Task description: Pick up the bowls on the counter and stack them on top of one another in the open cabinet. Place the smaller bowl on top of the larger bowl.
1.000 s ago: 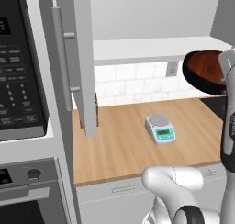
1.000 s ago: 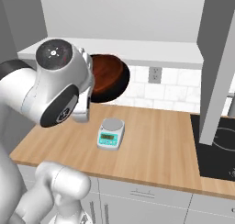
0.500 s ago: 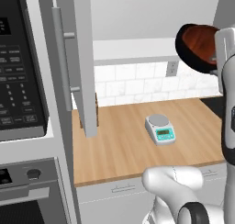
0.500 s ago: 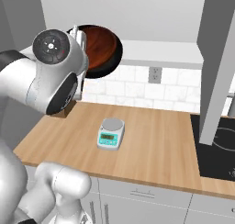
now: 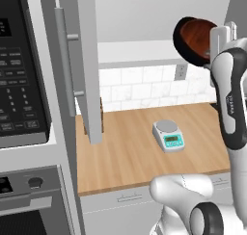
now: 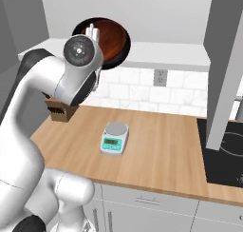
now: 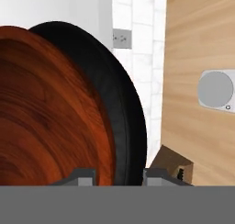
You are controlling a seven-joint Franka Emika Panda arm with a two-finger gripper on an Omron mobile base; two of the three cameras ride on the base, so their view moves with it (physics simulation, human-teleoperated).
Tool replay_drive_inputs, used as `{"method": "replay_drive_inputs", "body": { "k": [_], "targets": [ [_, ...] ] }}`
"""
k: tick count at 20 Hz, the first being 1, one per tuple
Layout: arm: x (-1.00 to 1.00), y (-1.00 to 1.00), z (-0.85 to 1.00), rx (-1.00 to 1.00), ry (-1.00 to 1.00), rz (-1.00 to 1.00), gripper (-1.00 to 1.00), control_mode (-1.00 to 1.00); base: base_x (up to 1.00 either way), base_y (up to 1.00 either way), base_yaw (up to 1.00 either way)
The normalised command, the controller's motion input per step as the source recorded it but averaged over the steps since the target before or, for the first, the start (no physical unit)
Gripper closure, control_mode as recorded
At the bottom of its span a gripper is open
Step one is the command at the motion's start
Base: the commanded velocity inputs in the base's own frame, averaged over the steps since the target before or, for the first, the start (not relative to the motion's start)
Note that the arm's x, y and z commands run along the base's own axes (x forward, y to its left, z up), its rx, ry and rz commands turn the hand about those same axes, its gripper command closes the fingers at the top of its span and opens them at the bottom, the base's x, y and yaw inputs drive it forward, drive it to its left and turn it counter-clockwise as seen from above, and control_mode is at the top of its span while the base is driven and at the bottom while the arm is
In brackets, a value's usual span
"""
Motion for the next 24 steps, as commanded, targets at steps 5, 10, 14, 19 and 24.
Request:
{"method": "replay_drive_inputs", "body": {
  "k": [5, 10, 14, 19, 24],
  "targets": [
    [0.75, 0.00, 0.15, 0.00, 0.01, 0.00, 1.00, -1.00, 0.00, 0.00, 0.00],
    [0.79, -0.05, 0.02, 0.00, 0.04, 0.00, 1.00, -1.00, 0.00, 0.00, 0.00],
    [0.79, -0.03, 0.00, 0.00, 0.06, 0.00, 1.00, -1.00, 0.00, 0.00, 0.00],
    [0.55, -0.05, -0.08, 0.00, 0.00, 0.00, 1.00, -1.00, 0.00, 0.00, 0.00],
    [0.38, -0.11, -0.25, 0.00, 0.00, 0.00, 1.00, -1.00, 0.00, 0.00, 0.00]
  ]
}}
